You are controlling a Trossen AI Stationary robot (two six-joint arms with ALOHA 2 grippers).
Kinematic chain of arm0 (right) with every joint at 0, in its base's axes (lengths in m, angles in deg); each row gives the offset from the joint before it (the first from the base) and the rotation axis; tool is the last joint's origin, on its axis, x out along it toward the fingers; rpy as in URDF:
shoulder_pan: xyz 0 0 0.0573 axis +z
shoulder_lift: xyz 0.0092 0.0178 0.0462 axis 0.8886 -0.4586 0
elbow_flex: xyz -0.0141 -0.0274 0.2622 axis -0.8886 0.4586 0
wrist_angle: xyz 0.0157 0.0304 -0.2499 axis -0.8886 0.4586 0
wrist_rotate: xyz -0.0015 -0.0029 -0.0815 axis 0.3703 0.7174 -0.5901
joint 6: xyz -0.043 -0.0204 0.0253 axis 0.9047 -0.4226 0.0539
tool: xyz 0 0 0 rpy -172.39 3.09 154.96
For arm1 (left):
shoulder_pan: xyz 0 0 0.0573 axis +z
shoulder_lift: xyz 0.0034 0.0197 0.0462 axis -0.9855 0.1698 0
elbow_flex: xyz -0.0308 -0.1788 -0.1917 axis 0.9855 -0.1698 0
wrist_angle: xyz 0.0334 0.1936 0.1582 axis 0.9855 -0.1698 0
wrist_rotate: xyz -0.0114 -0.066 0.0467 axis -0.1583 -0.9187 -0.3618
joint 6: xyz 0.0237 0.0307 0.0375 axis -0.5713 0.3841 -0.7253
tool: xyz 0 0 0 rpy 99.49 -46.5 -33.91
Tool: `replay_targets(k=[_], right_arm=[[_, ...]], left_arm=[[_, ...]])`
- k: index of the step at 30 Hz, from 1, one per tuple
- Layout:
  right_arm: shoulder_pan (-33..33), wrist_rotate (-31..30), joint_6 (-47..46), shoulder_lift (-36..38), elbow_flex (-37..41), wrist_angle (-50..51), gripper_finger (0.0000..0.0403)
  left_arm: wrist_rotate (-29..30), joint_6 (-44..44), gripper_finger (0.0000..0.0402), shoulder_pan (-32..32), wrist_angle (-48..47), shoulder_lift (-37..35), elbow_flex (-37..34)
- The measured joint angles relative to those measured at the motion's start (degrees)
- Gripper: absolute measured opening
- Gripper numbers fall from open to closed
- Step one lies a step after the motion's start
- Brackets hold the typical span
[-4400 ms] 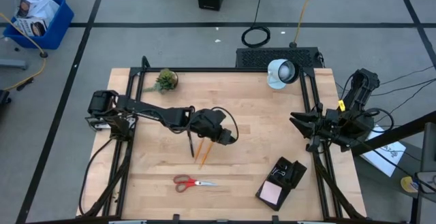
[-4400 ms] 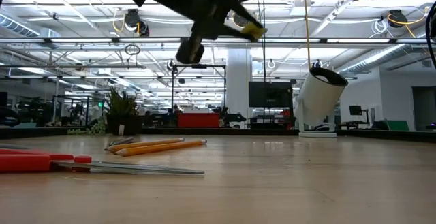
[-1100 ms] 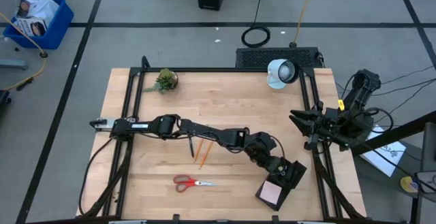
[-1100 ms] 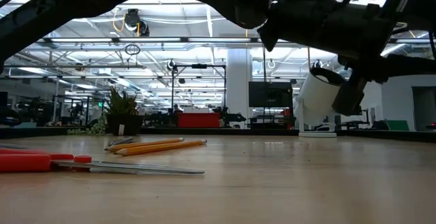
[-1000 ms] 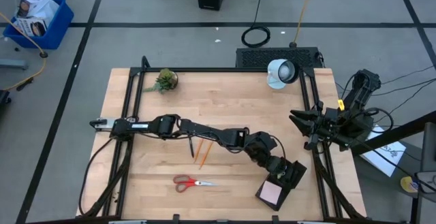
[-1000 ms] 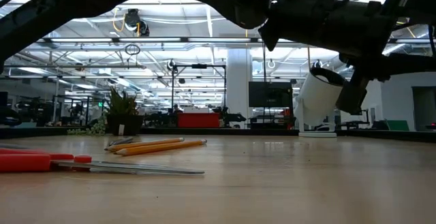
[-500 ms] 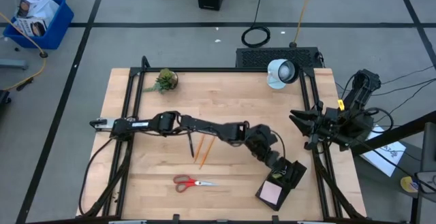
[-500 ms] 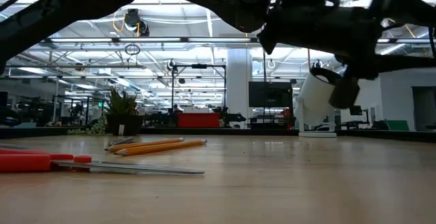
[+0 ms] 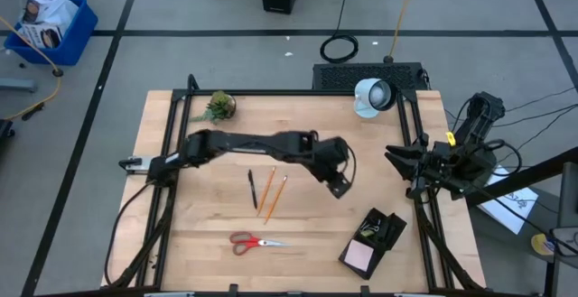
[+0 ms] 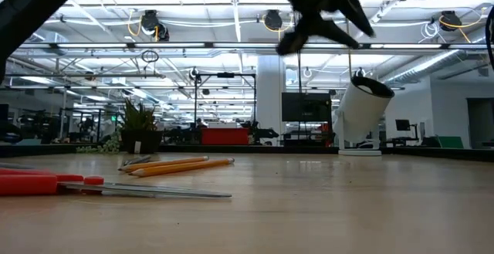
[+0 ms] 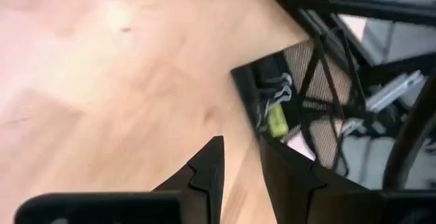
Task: Pick and place office supplies into organizer
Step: Put the orange scissors into the desk organizer
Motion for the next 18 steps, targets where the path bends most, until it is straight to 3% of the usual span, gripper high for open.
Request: replay_targets(k=[13, 18], right_arm=[[0.01, -0.31, 3.25, 0.17, 0.01, -2.55, 0.0093], [0.13, 2.37, 4.4, 1.52, 0.06, -4.59, 0.0093]], left_arm=[[8.87, -12.32, 0.0097, 0.17, -8.86, -18.18, -0.1], [12.65, -14.07, 0.0097, -0.5, -10.52, -27.6, -6.76]])
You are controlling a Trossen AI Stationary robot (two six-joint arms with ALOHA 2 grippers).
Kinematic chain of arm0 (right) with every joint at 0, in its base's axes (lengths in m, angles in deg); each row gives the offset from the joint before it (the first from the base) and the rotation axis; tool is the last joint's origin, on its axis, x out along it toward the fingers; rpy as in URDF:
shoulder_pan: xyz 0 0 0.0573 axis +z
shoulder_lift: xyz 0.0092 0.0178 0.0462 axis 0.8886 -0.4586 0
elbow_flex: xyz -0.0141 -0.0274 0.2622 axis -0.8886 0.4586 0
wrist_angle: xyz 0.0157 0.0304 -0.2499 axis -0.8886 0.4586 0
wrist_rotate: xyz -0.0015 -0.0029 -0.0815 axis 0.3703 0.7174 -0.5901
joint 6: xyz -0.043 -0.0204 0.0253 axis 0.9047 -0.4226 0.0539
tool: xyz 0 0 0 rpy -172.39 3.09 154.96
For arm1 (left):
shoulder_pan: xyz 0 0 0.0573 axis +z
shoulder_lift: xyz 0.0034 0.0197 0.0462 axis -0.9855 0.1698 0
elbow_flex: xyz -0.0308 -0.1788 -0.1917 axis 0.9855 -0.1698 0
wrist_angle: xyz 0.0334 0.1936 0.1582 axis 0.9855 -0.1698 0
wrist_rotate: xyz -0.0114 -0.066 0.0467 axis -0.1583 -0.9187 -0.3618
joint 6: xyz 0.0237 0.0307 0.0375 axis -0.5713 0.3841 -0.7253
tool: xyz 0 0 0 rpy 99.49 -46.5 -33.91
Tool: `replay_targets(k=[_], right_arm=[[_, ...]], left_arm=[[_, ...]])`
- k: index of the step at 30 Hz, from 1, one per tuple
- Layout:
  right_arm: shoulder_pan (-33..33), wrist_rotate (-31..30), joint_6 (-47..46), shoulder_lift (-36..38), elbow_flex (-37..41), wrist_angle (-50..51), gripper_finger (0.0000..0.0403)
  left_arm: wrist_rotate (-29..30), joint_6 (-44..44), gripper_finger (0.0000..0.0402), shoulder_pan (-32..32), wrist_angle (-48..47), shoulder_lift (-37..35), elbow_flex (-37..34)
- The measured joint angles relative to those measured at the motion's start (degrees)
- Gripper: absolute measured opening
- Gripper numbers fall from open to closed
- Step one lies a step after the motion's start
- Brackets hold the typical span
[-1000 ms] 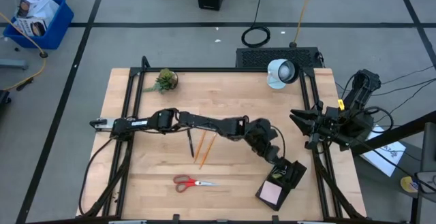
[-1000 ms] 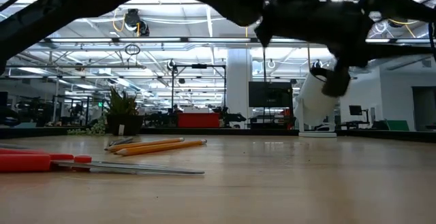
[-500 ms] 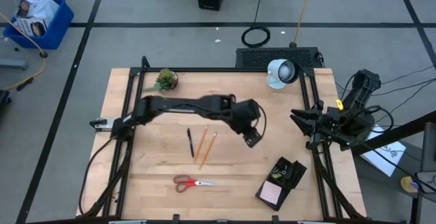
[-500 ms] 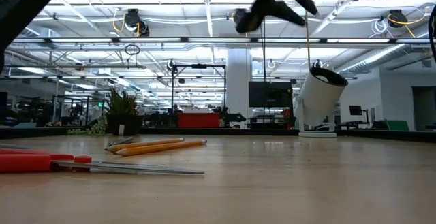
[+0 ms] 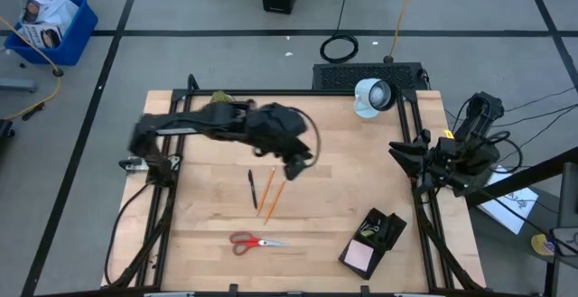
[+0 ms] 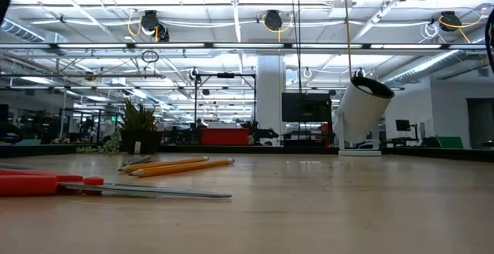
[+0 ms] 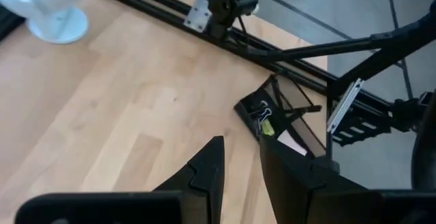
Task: Pick and place office supplies into organizer
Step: Put the orange scissors into the desk organizer
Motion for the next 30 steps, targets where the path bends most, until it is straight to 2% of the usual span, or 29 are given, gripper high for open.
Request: replay_targets(k=[3, 9, 11, 15, 20, 22, 24, 30], right_arm=[[0.01, 3.66, 0.14, 2.4, 1.04, -0.02, 0.0093], [0.0, 4.55, 4.84, 10.57, 4.14, -1.67, 0.0093], [0.0, 5.43, 6.36, 13.06, 5.01, -3.13, 0.0093], [0.0, 6.38, 9.42, 17.93, 6.81, -3.1, 0.0093], [0.02, 6.66, 13.82, 23.0, 9.4, -5.66, 0.0093], [-0.04, 9.61, 15.16, 25.54, 10.43, -8.27, 0.0093], [-0.02, 12.44, 16.14, 27.68, 11.98, -9.64, 0.0093], [0.0, 12.31, 17.45, 33.7, 16.91, -10.81, 0.0093]], left_arm=[[1.1, 1.16, 0.0097, -0.16, 5.01, -7.73, -10.02], [3.94, 8.49, 0.0097, -1.33, 26.92, -24.35, -37.33], [3.87, 11.86, 0.0097, -1.75, 30.53, -28.68, -44.55], [6.93, 14.42, 0.0097, -4.42, 30.03, -35.85, -56.01], [6.86, 18.6, 0.0097, -7.09, 30.41, -40.05, -65.67], [6.72, 20.86, 0.0097, -7.72, 30.38, -40.72, -68.44], [6.66, 22.44, 0.0097, -8.52, 30.6, -40.58, -69.94], [8.3, 19.87, 0.0097, -11.24, 30.39, -40.61, -71.28]])
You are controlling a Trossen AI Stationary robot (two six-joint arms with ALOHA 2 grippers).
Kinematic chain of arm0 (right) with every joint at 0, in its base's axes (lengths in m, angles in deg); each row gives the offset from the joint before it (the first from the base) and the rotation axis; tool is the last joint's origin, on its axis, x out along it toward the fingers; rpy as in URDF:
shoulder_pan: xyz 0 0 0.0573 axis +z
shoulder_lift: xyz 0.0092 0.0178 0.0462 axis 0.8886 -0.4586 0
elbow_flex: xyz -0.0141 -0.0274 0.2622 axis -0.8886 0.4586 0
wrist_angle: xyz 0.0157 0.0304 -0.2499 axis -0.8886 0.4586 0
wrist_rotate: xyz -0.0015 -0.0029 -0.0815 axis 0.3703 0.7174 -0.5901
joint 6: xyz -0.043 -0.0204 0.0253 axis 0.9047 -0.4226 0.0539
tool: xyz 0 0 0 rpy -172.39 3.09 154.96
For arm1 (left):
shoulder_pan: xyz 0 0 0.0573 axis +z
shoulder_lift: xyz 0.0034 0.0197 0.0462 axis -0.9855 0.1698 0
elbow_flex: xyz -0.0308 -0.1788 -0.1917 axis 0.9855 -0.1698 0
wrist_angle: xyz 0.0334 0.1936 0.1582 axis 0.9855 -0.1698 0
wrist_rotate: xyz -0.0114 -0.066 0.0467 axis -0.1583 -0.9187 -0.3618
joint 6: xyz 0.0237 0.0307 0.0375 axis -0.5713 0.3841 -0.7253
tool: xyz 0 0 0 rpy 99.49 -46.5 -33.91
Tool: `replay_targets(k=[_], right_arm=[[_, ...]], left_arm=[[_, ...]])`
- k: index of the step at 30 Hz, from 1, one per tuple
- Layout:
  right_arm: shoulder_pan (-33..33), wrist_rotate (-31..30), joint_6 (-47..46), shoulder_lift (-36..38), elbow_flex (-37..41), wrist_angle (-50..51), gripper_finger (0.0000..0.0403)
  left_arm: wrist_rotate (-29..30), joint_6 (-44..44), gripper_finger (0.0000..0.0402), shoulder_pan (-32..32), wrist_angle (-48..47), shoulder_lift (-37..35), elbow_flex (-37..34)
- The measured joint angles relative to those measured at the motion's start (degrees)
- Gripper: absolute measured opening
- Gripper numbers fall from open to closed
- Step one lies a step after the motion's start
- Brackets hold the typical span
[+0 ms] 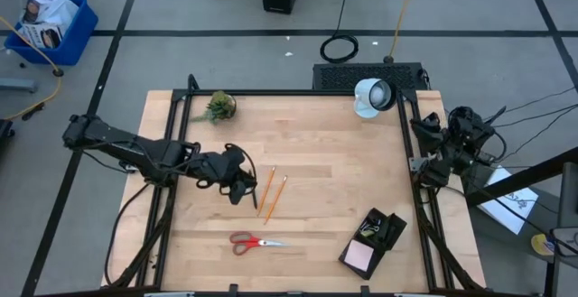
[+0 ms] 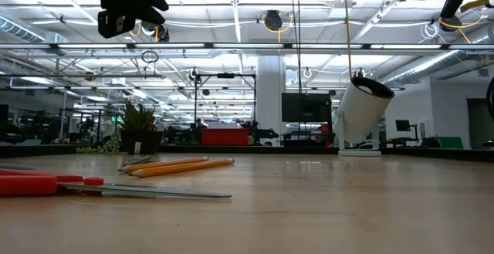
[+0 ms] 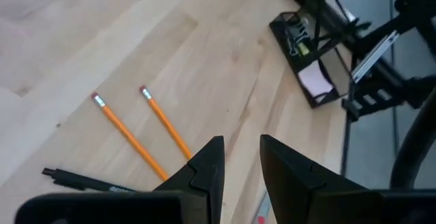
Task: Pick and place office supplies into organizer
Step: Put the orange scissors into the desk organizer
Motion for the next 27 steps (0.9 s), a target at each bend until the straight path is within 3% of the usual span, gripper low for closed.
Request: replay_targets(k=[2, 8, 16, 21, 24, 27], right_arm=[[0.0, -1.71, 1.57, -0.12, 1.47, -0.61, 0.0093], [0.02, -19.66, 6.6, -0.79, 4.51, -0.37, 0.0093], [0.02, -22.76, 7.29, -0.67, 12.48, -9.84, 0.0093], [0.01, -25.89, 0.17, -1.25, 12.03, -1.89, 0.0093], [0.15, -25.76, -10.84, -1.49, 12.08, 3.03, 0.0093], [0.13, -25.57, -15.97, -1.45, 12.12, 10.25, 0.0093]], left_arm=[[1.48, -0.48, 0.0097, -0.59, 0.21, -0.01, -0.01], [2.34, 1.22, 0.0097, -0.66, 0.44, -0.34, -0.01], [2.73, 2.7, 0.0097, -0.59, 0.36, -0.34, -0.01], [-1.02, 3.87, 0.0097, -0.81, 0.0, -0.34, -0.01], [-4.29, 4.26, 0.0097, -1.45, -0.75, -0.34, 0.01], [-8.6, 5.67, 0.0097, -2.35, -1.24, -0.34, 0.01]])
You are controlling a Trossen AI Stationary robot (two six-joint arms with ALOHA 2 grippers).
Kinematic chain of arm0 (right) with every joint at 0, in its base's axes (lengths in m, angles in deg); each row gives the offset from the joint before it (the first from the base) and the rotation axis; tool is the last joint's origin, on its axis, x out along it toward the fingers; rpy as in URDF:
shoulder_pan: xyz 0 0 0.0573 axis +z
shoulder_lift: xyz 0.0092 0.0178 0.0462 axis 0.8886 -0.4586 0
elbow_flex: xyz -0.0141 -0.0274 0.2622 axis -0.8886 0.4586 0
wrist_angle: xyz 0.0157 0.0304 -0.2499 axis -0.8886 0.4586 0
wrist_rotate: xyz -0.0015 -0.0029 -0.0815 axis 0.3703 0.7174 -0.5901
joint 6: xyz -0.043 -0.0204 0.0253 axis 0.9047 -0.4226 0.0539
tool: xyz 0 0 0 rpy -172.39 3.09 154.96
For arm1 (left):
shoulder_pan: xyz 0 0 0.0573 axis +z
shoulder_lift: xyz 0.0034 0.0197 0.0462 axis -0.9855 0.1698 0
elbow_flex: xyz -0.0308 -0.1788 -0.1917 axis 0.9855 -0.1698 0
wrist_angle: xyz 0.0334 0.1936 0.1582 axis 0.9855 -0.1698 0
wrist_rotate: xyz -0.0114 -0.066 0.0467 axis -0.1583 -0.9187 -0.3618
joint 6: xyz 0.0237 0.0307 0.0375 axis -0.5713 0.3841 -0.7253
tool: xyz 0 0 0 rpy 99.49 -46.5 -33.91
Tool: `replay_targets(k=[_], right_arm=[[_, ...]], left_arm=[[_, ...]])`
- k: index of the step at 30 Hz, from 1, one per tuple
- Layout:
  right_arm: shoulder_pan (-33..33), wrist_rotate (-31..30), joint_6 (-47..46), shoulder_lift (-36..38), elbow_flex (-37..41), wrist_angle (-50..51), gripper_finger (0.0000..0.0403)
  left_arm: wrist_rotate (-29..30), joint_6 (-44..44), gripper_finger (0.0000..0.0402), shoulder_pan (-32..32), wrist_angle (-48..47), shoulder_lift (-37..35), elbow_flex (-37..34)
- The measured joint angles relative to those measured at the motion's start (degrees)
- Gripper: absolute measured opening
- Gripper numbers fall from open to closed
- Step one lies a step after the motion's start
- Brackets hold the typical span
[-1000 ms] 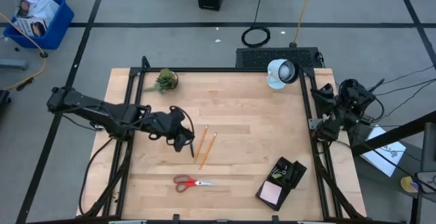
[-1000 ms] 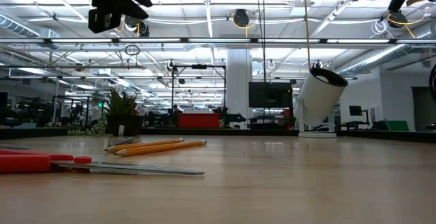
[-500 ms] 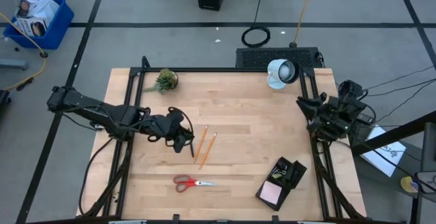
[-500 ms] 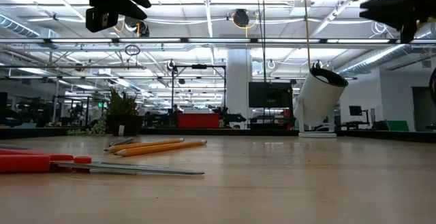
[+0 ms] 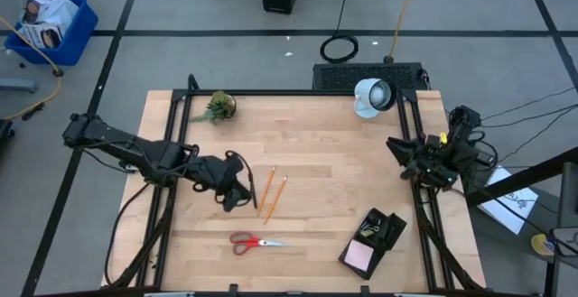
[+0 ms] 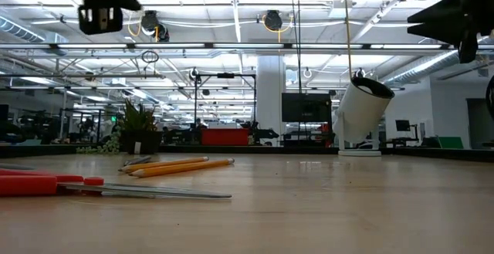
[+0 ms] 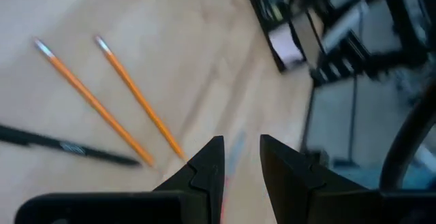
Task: Pick and place office supplies into organizer
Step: Put the orange scissors into the desk organizer
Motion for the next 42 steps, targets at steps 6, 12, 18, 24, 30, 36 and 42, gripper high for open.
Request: replay_targets(k=[6, 12, 18, 24, 30, 36, 42], right_arm=[[-0.02, 0.07, -3.24, -0.02, 0.02, 6.17, 0.0093], [-0.2, -0.01, -8.81, 0.0, 0.07, 7.12, 0.0093], [-0.2, -0.18, -14.66, -0.01, 0.09, 11.2, 0.0093], [-0.2, -0.21, -19.45, -0.02, 0.11, 16.32, 0.0093], [-0.2, 0.09, -21.7, -0.02, 0.11, 18.33, 0.0093], [-0.2, 0.06, -21.68, -0.02, 0.11, 18.68, 0.0093], [-0.2, -0.02, -21.68, -0.01, 0.11, 18.92, 0.0093]], left_arm=[[-3.94, 0.55, 0.0097, -2.96, -12.64, 0.02, 0.07], [-0.58, 3.84, 0.0097, -6.11, -24.06, 1.37, 0.04], [-0.59, 1.02, 0.0101, -8.98, -15.42, 6.22, 0.08], [-0.67, 1.52, 0.0149, -11.86, -15.02, 15.0, 0.07], [-2.12, 4.04, 0.019, -13.74, -11.12, 22.68, 0.04], [-3.71, 4.18, 0.0182, -16.09, -0.12, 26.5, 0.04], [-2.29, 7.53, 0.0153, -16.62, -0.37, 28.09, 0.06]])
